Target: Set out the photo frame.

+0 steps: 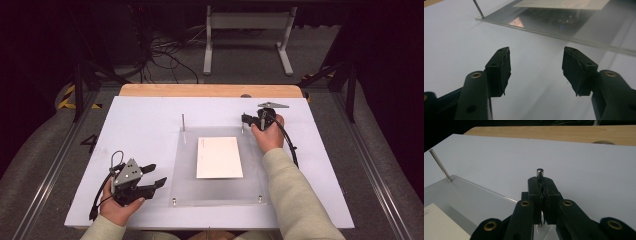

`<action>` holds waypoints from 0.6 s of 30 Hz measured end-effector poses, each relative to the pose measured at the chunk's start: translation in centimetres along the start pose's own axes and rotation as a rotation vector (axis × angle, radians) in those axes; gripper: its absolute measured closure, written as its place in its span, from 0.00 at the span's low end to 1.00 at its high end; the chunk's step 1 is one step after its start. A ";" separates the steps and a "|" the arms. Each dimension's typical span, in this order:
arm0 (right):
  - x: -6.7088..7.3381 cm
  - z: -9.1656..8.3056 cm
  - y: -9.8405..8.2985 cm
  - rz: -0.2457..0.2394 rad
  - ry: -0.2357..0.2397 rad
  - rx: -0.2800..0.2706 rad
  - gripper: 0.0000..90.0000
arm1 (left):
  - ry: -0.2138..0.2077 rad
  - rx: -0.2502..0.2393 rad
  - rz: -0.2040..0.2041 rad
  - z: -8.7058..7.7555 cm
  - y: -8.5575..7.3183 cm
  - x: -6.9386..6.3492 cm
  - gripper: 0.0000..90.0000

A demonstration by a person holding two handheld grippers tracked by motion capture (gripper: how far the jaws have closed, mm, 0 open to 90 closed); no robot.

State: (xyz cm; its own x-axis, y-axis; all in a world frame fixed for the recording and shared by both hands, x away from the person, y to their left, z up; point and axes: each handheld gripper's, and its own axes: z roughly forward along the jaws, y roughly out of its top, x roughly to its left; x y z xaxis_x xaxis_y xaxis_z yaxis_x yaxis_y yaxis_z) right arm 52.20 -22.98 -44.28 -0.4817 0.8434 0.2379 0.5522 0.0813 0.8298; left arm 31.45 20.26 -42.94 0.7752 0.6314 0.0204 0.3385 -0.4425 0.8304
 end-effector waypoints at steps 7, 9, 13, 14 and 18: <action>-0.6 0.5 0.2 0.049 0.024 -0.004 0.96 | 0.023 -0.011 0.091 0.2 -0.1 -1.1 0.36; -0.8 0.7 0.2 0.058 0.027 -0.008 0.96 | 0.030 -0.028 0.112 0.3 0.0 -1.4 0.31; -0.9 0.7 0.2 0.066 0.034 -0.009 0.96 | 0.028 -0.072 0.134 0.6 0.2 -1.8 0.25; -0.9 0.8 0.2 0.069 0.036 -0.010 0.96 | 0.030 -0.089 0.144 0.7 0.3 -1.9 0.22; -1.0 0.8 0.2 0.077 0.038 -0.009 0.96 | 0.038 -0.179 0.174 1.2 1.0 -2.3 0.18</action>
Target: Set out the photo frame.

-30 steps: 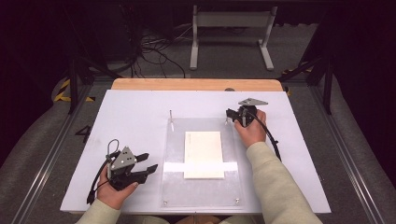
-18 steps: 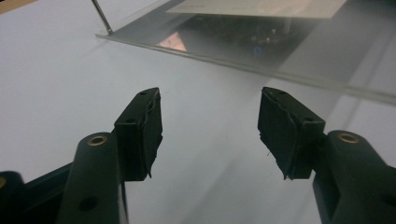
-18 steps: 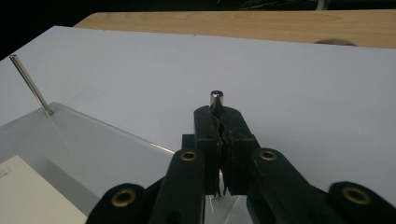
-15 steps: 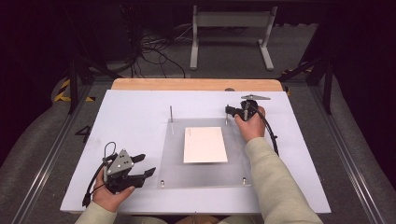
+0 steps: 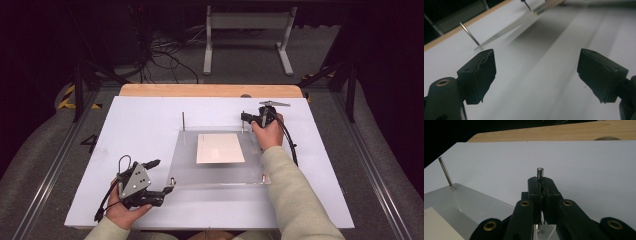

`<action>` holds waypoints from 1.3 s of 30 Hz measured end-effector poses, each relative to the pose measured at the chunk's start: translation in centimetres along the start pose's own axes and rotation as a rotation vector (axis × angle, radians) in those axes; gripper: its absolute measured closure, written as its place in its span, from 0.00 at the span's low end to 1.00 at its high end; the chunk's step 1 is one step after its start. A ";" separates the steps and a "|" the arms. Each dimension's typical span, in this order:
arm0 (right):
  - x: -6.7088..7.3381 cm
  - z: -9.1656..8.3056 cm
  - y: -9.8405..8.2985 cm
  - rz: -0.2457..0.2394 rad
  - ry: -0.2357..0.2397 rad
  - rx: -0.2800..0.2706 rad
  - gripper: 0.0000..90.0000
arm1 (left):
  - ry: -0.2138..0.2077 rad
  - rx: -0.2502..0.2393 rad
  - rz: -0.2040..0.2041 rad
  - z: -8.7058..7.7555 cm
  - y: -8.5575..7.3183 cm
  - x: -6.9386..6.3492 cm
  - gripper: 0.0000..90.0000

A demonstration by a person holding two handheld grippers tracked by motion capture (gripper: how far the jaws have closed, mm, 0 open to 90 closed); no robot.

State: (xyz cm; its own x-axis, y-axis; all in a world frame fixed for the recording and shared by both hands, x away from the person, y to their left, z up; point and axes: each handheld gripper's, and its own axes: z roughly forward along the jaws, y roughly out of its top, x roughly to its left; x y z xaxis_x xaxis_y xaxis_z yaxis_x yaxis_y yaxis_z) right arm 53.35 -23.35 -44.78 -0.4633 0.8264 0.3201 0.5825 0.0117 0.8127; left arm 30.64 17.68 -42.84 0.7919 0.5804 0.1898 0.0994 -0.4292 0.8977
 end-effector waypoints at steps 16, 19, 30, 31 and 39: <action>-0.1 -0.1 -0.1 0.005 0.007 -0.002 0.95 | -0.036 -0.136 -0.121 -0.1 1.0 1.3 0.84; -0.1 0.0 -0.1 0.016 0.006 -0.006 0.95 | -0.062 -0.151 -0.179 -0.3 0.7 2.2 0.92; -0.2 0.0 -0.1 0.035 0.011 -0.003 0.95 | 0.006 -0.126 -0.025 0.5 2.0 0.5 0.65; -0.2 0.0 0.0 0.037 0.010 -0.002 0.95 | 0.015 -0.126 -0.011 0.5 2.2 0.4 0.63; -0.3 0.1 0.0 0.057 0.012 0.000 0.95 | 0.032 -0.133 0.078 1.4 3.8 -0.3 0.60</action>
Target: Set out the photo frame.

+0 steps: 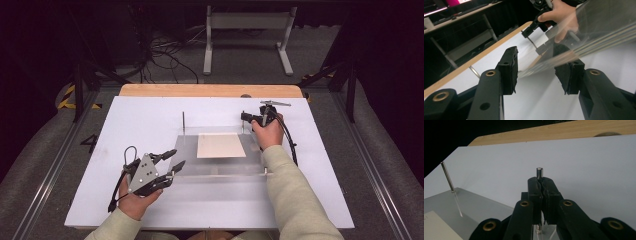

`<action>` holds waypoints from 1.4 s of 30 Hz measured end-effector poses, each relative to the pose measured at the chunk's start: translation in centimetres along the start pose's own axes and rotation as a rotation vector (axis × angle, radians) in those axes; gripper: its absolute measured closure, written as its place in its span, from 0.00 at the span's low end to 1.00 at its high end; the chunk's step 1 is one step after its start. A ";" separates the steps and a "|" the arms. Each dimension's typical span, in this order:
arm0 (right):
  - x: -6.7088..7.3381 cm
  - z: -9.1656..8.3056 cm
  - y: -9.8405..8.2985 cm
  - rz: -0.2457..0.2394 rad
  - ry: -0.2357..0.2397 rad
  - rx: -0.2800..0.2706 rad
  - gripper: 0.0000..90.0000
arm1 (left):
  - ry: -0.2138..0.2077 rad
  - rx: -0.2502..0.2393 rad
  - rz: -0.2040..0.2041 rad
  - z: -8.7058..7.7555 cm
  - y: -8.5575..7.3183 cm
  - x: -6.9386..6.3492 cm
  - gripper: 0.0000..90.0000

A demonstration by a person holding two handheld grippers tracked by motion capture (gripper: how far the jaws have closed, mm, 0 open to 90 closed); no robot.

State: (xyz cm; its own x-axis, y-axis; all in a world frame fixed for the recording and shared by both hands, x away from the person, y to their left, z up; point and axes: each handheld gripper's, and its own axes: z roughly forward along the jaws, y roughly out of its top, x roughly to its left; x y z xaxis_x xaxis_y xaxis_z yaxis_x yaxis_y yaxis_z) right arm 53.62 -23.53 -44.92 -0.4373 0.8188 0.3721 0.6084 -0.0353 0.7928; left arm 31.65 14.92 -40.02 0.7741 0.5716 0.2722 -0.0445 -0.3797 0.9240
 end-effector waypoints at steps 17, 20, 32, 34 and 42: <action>-0.4 -3.8 0.2 -0.026 0.021 -0.064 0.76 | 0.008 0.065 0.040 0.9 1.2 -0.2 0.64; -0.2 -6.1 -0.2 -0.071 0.022 -0.094 0.71 | 0.015 0.058 0.036 1.0 1.6 -0.2 0.64; 2.8 -16.3 -2.9 -0.298 0.096 -0.223 0.66 | 0.030 0.054 0.010 1.3 2.4 0.3 0.64; 3.3 -17.6 -3.2 -0.314 0.102 -0.228 0.65 | 0.027 0.053 -0.011 1.4 2.6 0.4 0.63; 5.8 -20.8 -3.9 -0.445 0.170 -0.191 0.60 | 0.036 0.053 -0.034 1.5 3.1 0.9 0.62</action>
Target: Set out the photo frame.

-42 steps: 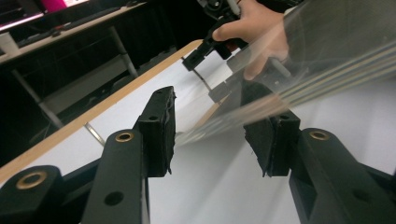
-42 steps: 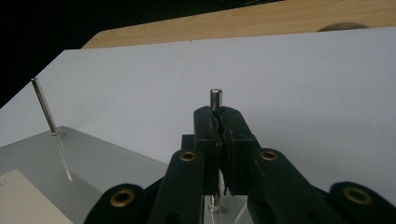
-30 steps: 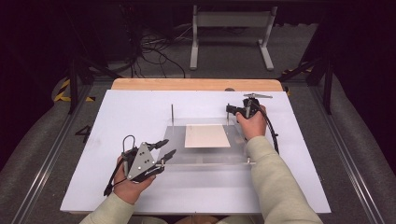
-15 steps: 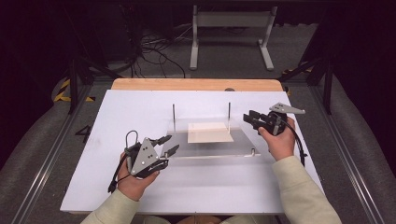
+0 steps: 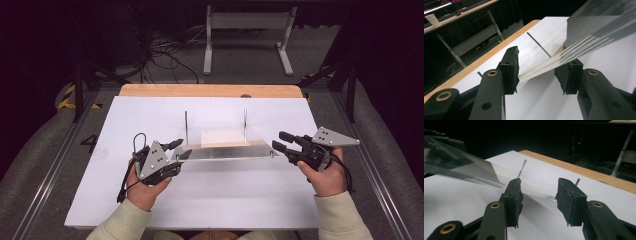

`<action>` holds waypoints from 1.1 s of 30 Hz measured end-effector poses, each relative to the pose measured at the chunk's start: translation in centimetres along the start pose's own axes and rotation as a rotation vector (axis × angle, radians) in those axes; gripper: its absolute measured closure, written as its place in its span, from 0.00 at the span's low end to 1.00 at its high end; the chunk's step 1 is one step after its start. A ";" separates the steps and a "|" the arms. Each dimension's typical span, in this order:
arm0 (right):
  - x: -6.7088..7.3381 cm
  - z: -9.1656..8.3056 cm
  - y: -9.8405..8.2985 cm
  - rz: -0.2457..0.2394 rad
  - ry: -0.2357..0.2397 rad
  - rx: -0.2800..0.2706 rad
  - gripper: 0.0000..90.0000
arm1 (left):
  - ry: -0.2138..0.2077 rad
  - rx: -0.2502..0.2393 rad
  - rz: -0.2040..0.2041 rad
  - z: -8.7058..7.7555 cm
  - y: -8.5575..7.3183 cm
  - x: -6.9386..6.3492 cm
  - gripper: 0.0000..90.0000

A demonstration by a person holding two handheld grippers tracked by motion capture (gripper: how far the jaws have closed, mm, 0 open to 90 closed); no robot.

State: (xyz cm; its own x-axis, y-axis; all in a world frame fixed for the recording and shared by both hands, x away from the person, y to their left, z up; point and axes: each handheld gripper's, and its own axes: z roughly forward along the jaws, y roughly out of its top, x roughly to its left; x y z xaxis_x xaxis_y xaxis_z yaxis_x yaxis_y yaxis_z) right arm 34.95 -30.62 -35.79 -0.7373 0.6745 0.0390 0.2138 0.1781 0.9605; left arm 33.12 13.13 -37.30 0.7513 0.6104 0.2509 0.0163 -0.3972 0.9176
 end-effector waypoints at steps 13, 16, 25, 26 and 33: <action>2.7 0.4 1.0 -0.203 0.077 0.005 0.45 | -0.001 -0.007 -0.018 0.2 0.4 0.5 0.61; 2.9 1.4 1.0 -0.230 0.079 0.005 0.45 | 0.000 -0.005 -0.021 0.5 0.3 0.6 0.60; 2.8 3.8 0.1 -0.274 0.078 -0.052 0.64 | 0.038 -0.064 -0.027 1.1 -0.6 1.2 0.55; 2.8 3.8 0.1 -0.277 0.073 -0.055 0.65 | 0.040 -0.070 -0.024 1.1 -0.6 1.3 0.55; 2.7 3.9 0.1 -0.285 0.043 -0.103 0.66 | 0.048 -0.088 0.014 1.4 -0.5 1.7 0.58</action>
State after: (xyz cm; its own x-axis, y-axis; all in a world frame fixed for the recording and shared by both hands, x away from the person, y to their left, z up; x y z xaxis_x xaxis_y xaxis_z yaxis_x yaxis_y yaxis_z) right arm 35.45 -25.99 -36.68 -0.7848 0.5769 -0.2264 -0.0699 0.2806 0.9573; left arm 35.32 13.40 -37.78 0.7183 0.6383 0.2768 -0.0542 -0.3453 0.9369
